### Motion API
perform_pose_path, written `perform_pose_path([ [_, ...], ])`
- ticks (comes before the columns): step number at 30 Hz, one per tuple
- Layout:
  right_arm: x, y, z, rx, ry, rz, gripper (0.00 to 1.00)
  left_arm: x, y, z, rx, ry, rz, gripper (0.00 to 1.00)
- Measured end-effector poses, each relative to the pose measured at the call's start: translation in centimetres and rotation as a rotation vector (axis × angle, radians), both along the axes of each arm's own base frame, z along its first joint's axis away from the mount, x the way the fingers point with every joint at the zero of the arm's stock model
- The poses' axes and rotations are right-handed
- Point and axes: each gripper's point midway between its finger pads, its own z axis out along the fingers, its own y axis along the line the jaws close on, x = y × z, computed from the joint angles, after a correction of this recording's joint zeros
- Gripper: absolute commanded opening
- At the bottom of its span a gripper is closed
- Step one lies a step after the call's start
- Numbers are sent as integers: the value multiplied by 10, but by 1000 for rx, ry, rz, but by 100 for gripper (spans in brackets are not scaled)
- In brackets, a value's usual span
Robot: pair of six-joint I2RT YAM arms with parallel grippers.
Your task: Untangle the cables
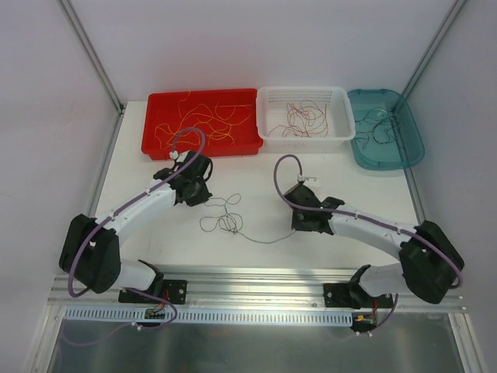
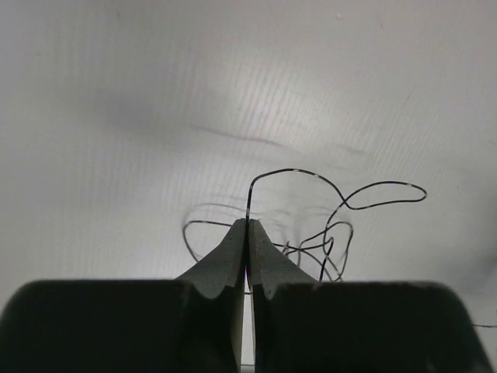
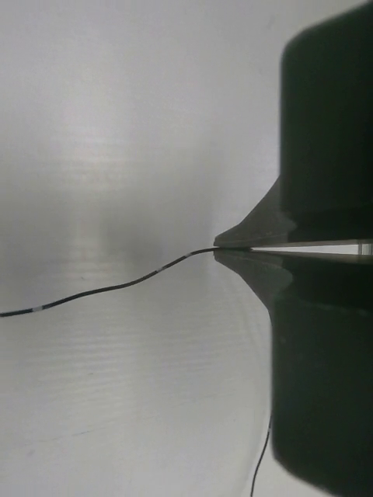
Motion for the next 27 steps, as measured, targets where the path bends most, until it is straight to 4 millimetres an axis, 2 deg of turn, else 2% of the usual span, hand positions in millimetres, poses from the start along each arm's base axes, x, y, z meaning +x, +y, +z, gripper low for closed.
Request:
perform_pose_path([
  [3, 21, -38, 37, 22, -91, -88, 1, 8, 32, 20, 24, -57, 49, 0],
  [8, 53, -139, 124, 65, -308, -357, 1, 11, 109, 53, 107, -134, 193, 0],
  [9, 55, -150, 144, 120, -343, -396, 1, 10, 117, 60, 86, -146, 218, 0],
  [11, 56, -161, 181, 202, -407, -416, 1, 10, 122, 80, 56, -195, 215, 0],
  [14, 53, -169, 216, 284, -456, -431, 1, 10, 144, 109, 39, -280, 271, 0],
  [17, 47, -172, 225, 335, -444, -441, 1, 2, 169, 125, 54, -326, 333, 0],
  [19, 43, -177, 225, 356, -425, -465, 1, -5, 177, 128, 55, -327, 354, 0],
  [23, 42, -177, 227, 387, -403, -457, 1, -11, 171, 129, 13, -320, 314, 0],
  [27, 47, -177, 215, 381, -376, -431, 1, -9, 155, 136, -35, -335, 242, 0],
])
